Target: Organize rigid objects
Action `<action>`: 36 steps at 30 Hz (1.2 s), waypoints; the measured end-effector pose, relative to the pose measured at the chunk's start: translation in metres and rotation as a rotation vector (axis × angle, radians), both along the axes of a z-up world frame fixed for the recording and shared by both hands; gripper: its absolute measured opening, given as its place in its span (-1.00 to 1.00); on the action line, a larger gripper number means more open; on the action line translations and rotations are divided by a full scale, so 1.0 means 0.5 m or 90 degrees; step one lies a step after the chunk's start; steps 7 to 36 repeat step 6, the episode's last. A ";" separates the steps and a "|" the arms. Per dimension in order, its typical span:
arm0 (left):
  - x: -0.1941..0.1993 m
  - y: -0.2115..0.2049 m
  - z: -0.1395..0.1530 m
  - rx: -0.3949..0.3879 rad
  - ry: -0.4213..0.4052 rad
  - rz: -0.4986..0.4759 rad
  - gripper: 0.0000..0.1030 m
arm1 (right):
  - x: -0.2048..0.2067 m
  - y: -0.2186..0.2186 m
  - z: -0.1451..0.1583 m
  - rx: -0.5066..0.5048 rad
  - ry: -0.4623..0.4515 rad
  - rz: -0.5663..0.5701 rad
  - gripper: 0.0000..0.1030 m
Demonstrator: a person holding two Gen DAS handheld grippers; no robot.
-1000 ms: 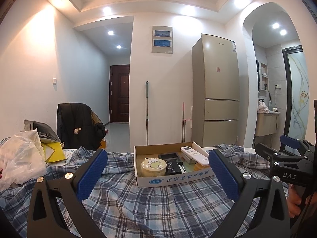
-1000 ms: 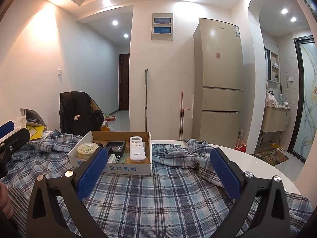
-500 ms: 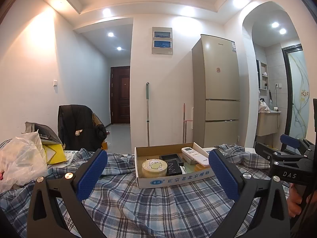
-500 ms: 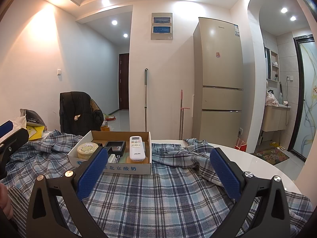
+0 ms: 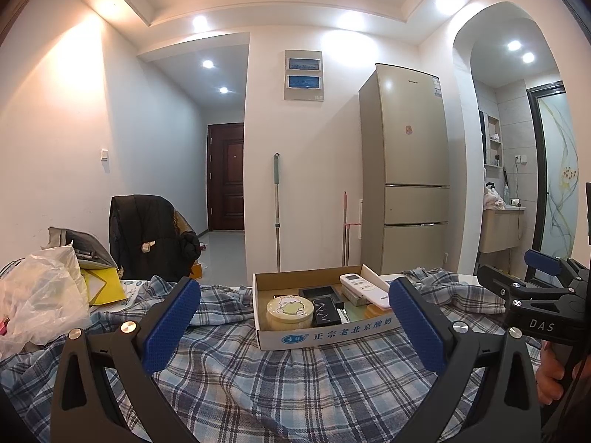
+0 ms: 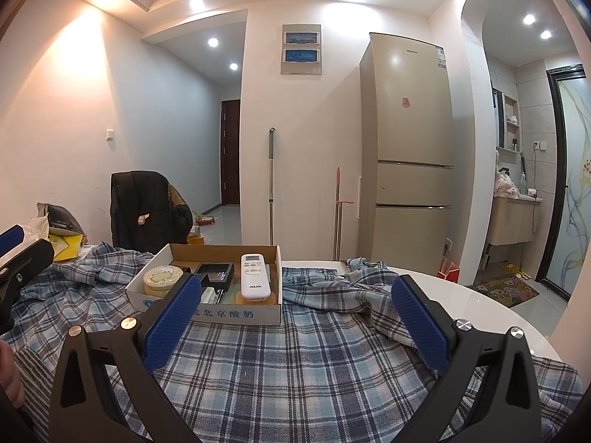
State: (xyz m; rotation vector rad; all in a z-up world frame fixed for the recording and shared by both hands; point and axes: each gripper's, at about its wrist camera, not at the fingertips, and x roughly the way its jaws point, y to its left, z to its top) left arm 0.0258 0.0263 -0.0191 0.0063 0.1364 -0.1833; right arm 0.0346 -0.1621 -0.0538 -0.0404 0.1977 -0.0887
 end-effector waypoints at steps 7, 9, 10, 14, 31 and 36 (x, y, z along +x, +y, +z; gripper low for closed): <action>0.000 0.000 0.000 0.001 0.001 0.002 1.00 | 0.000 0.002 -0.002 0.000 0.000 0.000 0.99; 0.000 0.000 0.000 0.001 0.001 0.002 1.00 | 0.000 0.002 -0.002 0.000 0.000 0.000 0.99; 0.000 0.000 0.000 0.001 0.001 0.002 1.00 | 0.000 0.002 -0.002 0.000 0.000 0.000 0.99; 0.000 0.000 0.000 0.001 0.001 0.002 1.00 | 0.000 0.002 -0.002 0.000 0.000 0.000 0.99; 0.000 0.000 0.000 0.001 0.001 0.002 1.00 | 0.000 0.002 -0.002 0.000 0.000 0.000 0.99; 0.000 0.000 0.000 0.001 0.001 0.002 1.00 | 0.000 0.002 -0.002 0.000 0.000 0.000 0.99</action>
